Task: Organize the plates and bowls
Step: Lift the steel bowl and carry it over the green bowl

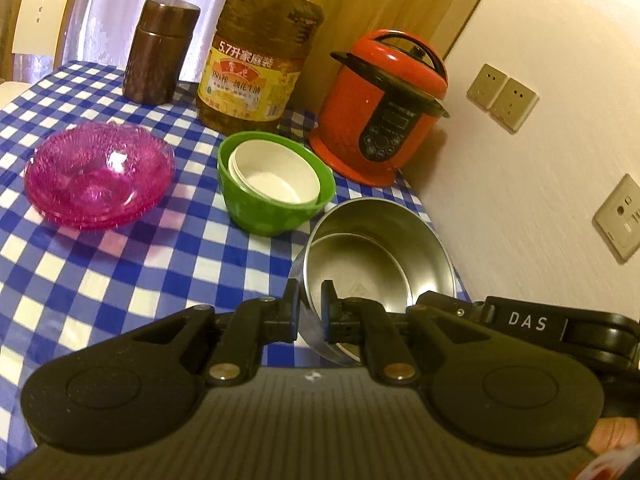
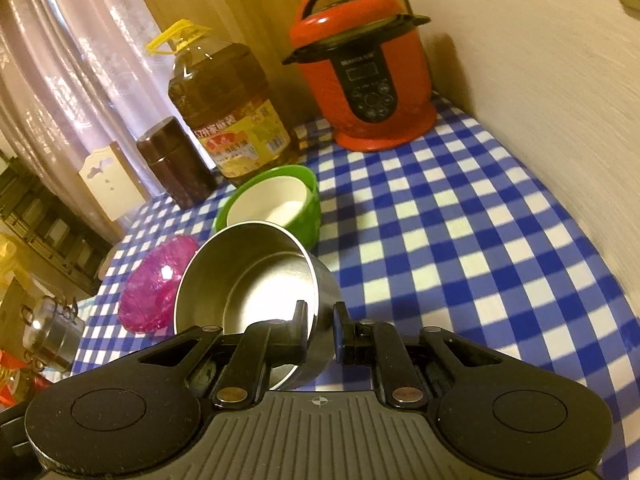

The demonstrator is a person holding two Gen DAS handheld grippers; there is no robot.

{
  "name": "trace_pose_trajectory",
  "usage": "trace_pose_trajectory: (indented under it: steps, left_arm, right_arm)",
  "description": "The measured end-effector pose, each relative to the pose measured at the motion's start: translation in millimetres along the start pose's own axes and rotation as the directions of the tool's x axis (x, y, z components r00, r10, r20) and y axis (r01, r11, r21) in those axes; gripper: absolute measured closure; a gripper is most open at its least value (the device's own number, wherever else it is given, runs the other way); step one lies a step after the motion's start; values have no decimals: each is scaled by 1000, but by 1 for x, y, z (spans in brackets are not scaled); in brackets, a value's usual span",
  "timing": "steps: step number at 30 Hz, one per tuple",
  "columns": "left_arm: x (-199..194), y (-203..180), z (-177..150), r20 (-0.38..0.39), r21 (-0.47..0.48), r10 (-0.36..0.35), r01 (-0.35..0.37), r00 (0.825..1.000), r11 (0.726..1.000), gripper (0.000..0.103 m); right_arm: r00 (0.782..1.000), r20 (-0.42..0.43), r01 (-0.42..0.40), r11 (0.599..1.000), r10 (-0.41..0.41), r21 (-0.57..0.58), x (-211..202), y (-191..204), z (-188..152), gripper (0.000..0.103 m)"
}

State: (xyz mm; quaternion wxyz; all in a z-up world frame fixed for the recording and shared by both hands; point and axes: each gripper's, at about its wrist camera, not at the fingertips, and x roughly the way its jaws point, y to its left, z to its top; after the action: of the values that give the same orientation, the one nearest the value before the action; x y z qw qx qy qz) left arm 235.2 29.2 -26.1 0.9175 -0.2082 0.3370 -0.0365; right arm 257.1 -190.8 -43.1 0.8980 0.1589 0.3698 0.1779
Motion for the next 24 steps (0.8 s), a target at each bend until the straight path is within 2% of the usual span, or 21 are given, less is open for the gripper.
trace_pose_trajectory:
  steps: [24]
  left_arm:
    - [59,22,77,83,2,1,-1,997,1000,94]
  right_arm:
    - [997,60,-47,999,48,-21,71,18,71,91]
